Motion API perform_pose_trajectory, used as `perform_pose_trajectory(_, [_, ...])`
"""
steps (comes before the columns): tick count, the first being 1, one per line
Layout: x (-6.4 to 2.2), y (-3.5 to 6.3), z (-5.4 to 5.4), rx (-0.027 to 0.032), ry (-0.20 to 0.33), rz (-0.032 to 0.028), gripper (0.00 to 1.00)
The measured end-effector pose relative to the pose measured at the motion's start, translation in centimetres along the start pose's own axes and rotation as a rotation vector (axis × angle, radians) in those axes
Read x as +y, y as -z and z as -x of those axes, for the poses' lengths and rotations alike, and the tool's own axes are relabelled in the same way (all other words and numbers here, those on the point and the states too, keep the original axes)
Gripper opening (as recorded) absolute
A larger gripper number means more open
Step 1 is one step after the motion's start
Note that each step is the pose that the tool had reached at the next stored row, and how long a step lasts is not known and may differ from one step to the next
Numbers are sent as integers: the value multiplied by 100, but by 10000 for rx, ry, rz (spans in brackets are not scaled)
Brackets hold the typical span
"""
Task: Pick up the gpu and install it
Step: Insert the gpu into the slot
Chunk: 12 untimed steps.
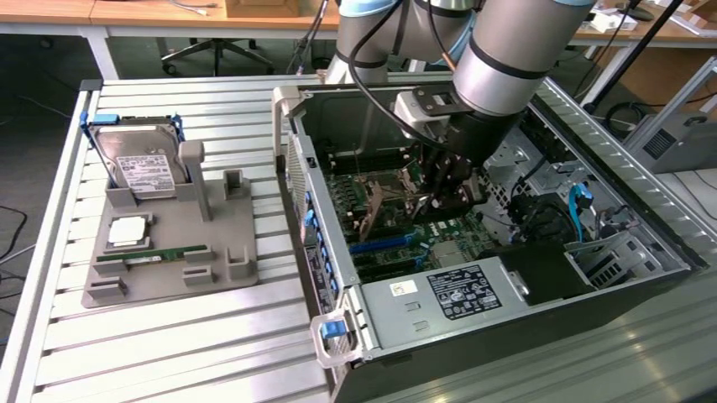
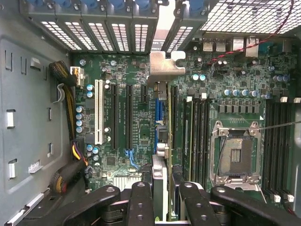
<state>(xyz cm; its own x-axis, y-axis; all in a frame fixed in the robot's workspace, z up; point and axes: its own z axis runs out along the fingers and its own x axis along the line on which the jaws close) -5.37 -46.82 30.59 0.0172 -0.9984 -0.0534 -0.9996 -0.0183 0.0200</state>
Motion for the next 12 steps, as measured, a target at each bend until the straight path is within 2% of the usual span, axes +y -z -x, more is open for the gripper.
perform_pose_trajectory(12, [-1, -35, -15, -1, 0, 0, 27])
